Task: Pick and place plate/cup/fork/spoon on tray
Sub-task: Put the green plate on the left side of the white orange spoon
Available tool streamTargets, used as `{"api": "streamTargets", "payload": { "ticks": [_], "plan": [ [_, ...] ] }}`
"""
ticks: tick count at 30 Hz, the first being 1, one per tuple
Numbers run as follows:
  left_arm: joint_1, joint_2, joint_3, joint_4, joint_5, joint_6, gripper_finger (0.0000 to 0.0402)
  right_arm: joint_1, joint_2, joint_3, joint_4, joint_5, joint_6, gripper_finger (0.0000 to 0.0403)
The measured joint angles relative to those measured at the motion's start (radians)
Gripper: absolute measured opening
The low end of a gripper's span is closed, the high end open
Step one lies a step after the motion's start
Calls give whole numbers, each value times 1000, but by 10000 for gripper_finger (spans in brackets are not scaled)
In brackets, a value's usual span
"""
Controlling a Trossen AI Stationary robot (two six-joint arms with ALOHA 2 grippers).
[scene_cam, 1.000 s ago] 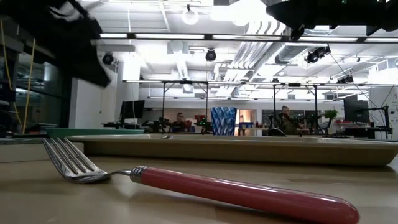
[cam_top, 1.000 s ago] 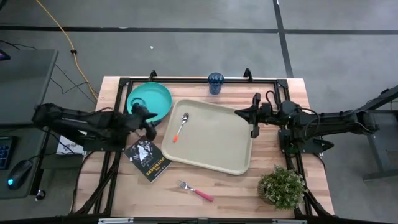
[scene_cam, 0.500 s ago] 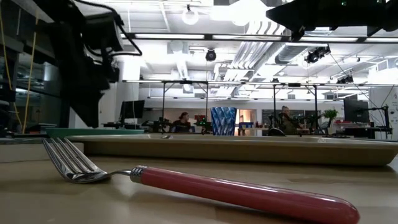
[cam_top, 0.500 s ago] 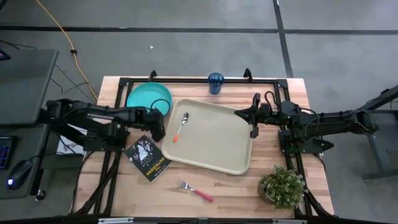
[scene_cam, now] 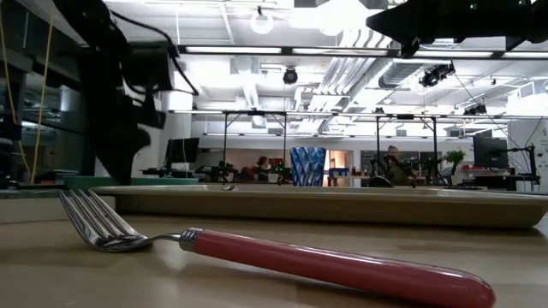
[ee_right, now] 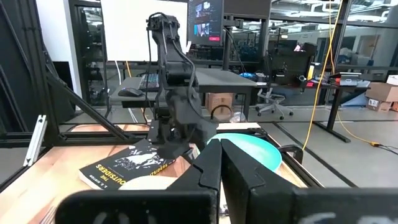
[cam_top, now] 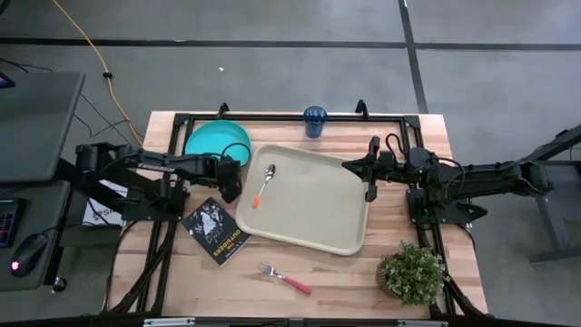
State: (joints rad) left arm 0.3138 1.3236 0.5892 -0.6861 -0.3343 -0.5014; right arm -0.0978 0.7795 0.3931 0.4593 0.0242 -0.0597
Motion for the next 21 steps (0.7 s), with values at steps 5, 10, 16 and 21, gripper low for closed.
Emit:
{"api": "streamTargets", "payload": {
  "ticks": [5, 10, 16, 21],
  "plan": [
    [30, 97, 0, 16, -123, 0, 190, 0, 0, 0, -8, 0, 0, 0],
    [29, 125, 0, 35, -129, -1, 155, 0, 0, 0, -7, 0, 0, 0],
    [13, 105, 4, 32, -137, 33, 21, 0, 0, 0, -7, -1, 0, 0],
    [-50, 59, 52, -10, -176, 43, 16, 0, 0, 0, -7, -1, 0, 0]
  ]
}}
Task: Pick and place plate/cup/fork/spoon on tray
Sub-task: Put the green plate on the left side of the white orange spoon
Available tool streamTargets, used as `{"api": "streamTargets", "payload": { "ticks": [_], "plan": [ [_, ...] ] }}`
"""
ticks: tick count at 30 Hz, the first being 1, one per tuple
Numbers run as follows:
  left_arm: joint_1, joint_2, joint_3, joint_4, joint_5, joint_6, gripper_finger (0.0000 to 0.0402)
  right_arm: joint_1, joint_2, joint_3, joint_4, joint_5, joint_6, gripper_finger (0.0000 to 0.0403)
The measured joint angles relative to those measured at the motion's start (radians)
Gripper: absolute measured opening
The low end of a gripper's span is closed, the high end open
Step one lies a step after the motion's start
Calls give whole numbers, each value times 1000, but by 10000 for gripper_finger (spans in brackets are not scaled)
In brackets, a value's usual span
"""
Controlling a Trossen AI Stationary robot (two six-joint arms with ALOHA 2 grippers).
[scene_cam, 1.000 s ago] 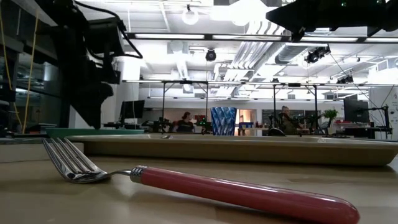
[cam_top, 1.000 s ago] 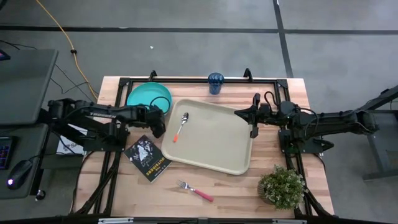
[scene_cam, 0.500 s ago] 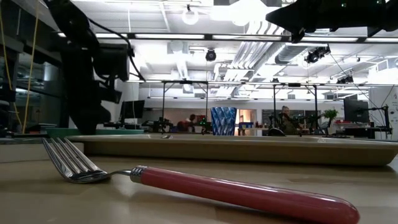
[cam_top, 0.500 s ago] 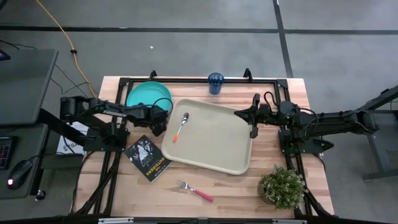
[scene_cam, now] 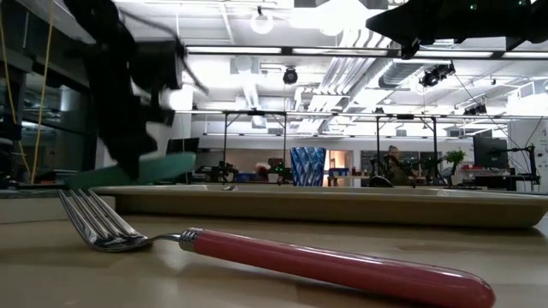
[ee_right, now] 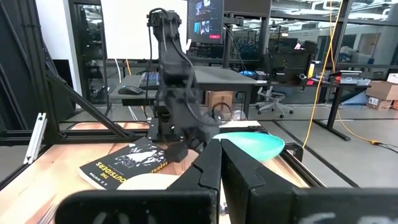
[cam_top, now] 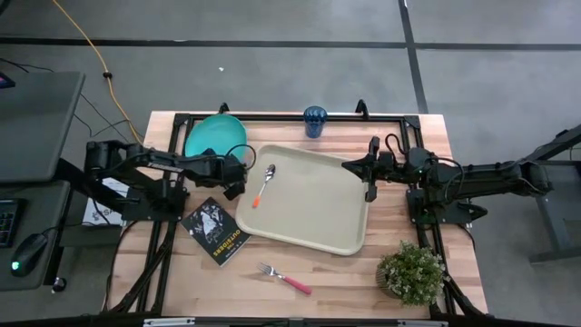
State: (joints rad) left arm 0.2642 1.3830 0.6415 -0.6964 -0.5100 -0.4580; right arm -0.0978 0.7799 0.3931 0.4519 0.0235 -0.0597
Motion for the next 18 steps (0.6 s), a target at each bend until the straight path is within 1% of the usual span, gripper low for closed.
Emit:
{"api": "streamTargets", "payload": {
  "ticks": [3, 6, 9, 12, 14, 18],
  "plan": [
    [-58, -33, 67, -69, -42, -8, 3, 0, 0, 0, 0, 0, 0, 0],
    [-127, -48, 147, -116, -87, -6, 3, 0, 0, 0, 0, 0, 0, 0],
    [-205, -45, 225, -136, -119, 34, 1, 0, 0, 0, 0, 0, 0, 0],
    [-282, -9, 306, -133, -162, 103, 1, 0, 0, 0, 5, 2, 0, 0],
    [-332, 31, 361, -132, -178, 167, 0, 0, 0, 0, 16, 22, 0, 0],
    [-420, 164, 471, -115, -178, 314, 0, 0, 0, 0, 31, 82, 0, 0]
  ]
}}
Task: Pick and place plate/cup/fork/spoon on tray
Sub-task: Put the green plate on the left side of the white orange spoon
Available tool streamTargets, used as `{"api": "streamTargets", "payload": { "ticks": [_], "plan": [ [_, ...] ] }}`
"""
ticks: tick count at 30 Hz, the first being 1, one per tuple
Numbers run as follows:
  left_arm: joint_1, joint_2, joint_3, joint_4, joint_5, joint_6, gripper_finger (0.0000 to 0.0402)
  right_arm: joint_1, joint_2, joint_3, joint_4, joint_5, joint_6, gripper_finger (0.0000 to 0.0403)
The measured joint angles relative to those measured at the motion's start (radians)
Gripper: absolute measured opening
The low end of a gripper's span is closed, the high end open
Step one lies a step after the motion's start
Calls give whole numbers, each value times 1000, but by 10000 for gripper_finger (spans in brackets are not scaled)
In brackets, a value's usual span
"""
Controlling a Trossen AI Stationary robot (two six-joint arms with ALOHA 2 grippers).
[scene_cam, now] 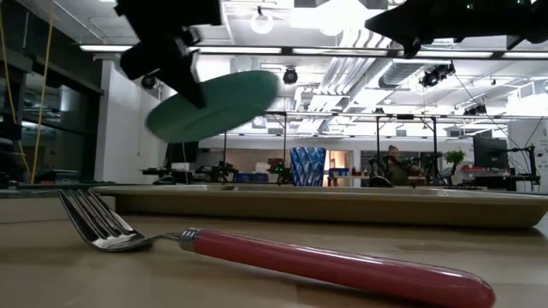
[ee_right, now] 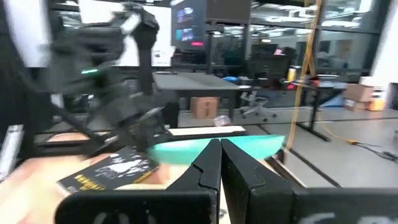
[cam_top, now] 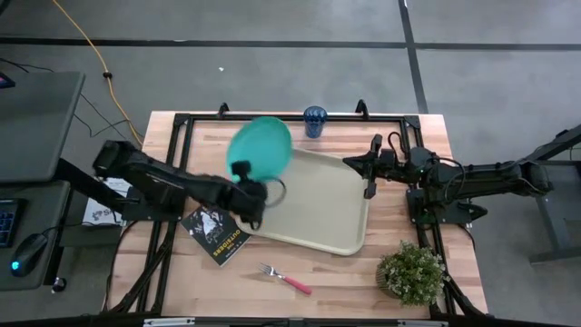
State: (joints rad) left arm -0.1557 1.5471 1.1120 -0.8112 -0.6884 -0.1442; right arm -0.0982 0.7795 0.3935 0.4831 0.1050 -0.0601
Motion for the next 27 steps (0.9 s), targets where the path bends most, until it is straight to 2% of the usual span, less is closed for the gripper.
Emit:
{"api": "streamTargets", "payload": {
  "ticks": [4, 7, 13, 17, 23, 27],
  "plan": [
    [-65, 163, 112, 22, 2, 169, 0, 0, 0, 0, 4, 16, 0, 0],
    [-100, 274, 183, 99, -1, 314, 0, 0, 0, 0, 4, 16, 0, 0],
    [-108, 444, 294, 213, 8, 545, 0, 0, 0, 0, 3, 16, 0, 0],
    [-67, 507, 344, 211, 27, 564, 0, 0, 0, 0, -1, 16, 0, 0],
    [-3, 535, 349, 172, 156, 499, 0, 0, 0, 0, -9, 16, 0, 0],
    [-7, 535, 343, 189, 203, 488, 0, 0, 0, 0, -13, 16, 0, 0]
  ]
}}
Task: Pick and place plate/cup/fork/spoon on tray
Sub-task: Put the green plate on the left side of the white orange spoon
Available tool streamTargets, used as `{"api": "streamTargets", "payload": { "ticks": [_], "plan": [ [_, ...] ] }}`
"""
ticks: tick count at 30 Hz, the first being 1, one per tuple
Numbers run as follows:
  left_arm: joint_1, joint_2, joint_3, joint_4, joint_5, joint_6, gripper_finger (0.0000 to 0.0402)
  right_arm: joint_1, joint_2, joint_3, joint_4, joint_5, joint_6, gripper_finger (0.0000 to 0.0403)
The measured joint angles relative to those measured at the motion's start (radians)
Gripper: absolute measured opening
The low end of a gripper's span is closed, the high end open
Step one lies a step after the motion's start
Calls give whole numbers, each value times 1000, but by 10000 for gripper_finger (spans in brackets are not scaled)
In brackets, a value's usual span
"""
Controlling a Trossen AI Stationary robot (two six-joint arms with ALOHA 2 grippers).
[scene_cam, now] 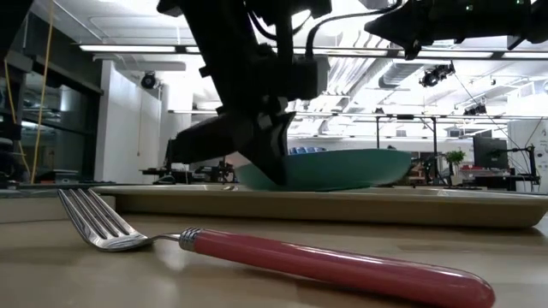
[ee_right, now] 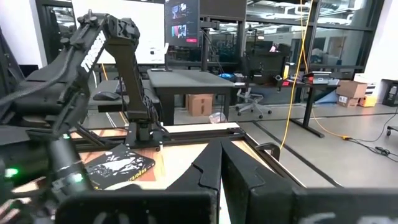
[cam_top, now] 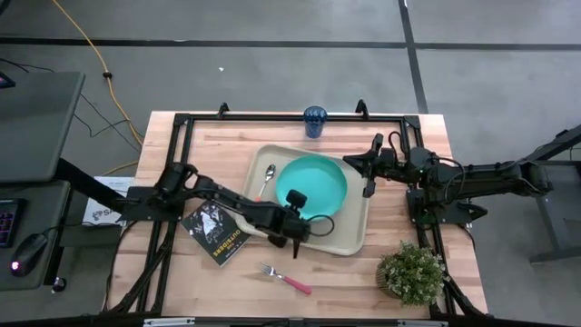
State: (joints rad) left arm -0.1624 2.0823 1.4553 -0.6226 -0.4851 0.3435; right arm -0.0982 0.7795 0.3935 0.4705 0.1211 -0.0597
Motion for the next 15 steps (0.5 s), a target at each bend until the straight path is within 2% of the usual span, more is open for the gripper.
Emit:
{"api": "streamTargets", "payload": {
  "ticks": [5, 15],
  "plan": [
    [-15, 0, 0, 4, 50, -31, 0, 0, 0, 0, -1, 0, 0, 0],
    [-15, 0, -1, 2, 55, -79, 2, 0, 0, 0, -2, 0, 10, 0]
  ]
}}
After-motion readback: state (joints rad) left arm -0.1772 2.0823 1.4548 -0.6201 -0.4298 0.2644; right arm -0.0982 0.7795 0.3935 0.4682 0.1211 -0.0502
